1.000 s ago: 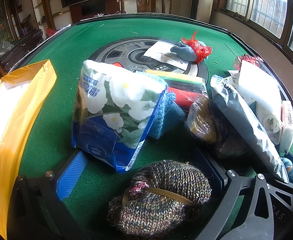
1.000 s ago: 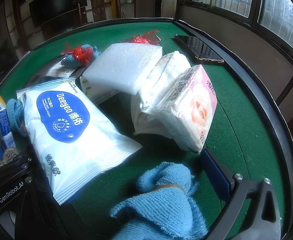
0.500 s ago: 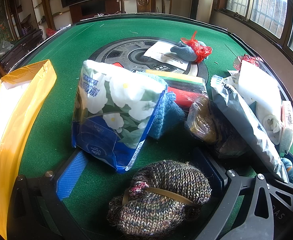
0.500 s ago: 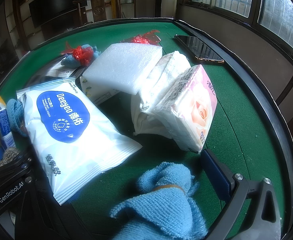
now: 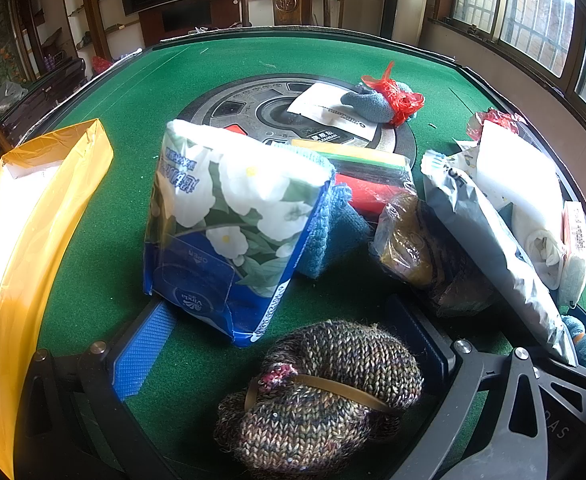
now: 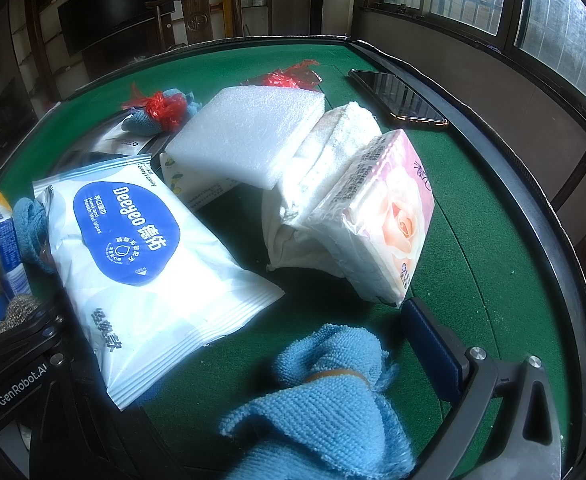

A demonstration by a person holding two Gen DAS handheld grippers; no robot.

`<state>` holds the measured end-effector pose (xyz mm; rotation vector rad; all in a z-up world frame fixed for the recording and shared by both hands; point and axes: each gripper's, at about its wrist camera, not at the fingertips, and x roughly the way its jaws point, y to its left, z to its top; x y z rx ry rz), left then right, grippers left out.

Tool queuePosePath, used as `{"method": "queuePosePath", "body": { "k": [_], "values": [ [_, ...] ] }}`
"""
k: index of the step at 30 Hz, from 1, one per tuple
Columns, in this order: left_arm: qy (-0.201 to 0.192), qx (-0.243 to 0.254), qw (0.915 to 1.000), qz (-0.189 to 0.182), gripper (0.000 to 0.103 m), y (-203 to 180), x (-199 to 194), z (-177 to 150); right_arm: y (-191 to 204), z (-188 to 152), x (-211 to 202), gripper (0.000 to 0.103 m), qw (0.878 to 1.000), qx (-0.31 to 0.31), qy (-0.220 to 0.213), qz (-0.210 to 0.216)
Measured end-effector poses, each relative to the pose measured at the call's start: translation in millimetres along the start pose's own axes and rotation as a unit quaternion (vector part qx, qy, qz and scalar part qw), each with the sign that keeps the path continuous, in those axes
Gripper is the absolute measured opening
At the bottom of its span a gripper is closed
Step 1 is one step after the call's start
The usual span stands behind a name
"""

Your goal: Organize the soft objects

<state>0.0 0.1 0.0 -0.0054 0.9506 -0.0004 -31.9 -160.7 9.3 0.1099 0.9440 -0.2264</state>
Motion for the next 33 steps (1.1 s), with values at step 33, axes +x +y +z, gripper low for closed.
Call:
{"method": "queuePosePath", "body": {
  "k": [33],
  "values": [
    [0.024,0.079,0.995,-0.056,0.103,9,-18,-18,-20,-23,-109,0.102,0.993,-0.066,-0.096,-0.032]
  ]
}}
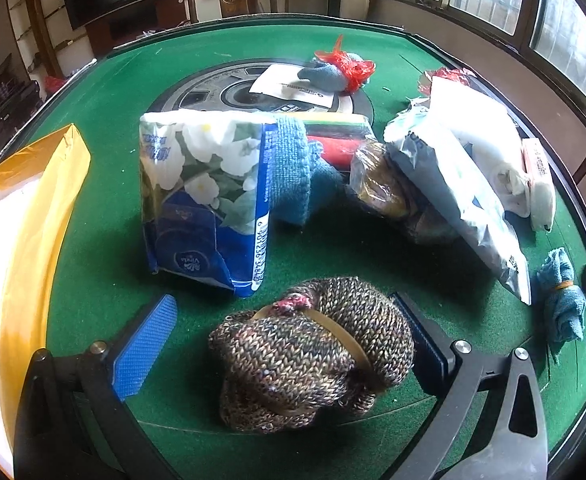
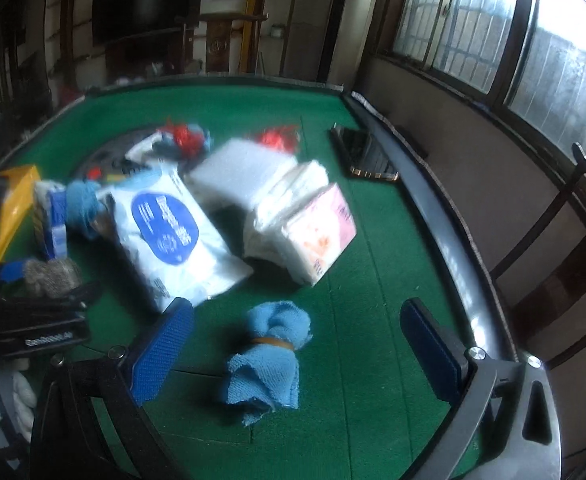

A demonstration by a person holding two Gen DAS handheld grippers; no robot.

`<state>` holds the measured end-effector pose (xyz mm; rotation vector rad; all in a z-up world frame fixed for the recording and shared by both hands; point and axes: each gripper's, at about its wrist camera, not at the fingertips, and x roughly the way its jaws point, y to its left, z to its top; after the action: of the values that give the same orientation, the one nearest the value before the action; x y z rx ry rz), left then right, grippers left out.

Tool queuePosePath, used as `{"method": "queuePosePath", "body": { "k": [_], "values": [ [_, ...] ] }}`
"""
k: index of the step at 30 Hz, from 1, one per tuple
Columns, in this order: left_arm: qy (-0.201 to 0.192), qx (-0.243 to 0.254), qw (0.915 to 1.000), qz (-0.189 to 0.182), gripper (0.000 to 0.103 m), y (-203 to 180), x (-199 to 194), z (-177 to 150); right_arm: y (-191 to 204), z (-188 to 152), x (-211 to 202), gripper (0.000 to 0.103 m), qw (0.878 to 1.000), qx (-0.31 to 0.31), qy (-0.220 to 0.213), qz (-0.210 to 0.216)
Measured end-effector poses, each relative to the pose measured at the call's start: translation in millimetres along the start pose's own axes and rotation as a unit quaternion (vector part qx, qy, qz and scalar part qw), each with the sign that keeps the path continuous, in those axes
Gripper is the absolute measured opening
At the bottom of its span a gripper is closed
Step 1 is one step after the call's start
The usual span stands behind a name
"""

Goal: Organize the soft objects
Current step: 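Move right tool to rolled blue towel while left tool approaches grey knitted bundle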

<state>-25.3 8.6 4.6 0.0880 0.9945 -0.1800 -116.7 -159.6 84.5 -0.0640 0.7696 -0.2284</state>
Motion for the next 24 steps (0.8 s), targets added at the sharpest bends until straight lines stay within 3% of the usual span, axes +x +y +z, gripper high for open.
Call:
{"method": "queuePosePath", "body": {
  "k": [2,5,8,17,24],
  "values": [
    [-0.003,0.0,1.0,0.0,0.103,0,-2,-2,-6,4,-22,0.102,0.999,0.009,-0.047,0.006],
    [0.001,0.005,1.0,0.002,0.103,0,-3,-3,5,6,-9,0.101,0.999,-0.033,0.0,-0.007],
    [0.001,0.005,1.0,0.001,0.103,0,-3,-4,11,-1,-6,0.101,0.997,-0.039,-0.023,-0.06],
    [-0.003,0.0,1.0,0.0,0.103,1,-3,-5,10,-2,-26,0.101,0.993,-0.042,-0.064,-0.088],
    [-0.003,0.0,1.0,-0.001,0.103,1,-4,-5,8,0,-18,0.101,0.993,-0.048,-0.062,-0.085]
  ]
}}
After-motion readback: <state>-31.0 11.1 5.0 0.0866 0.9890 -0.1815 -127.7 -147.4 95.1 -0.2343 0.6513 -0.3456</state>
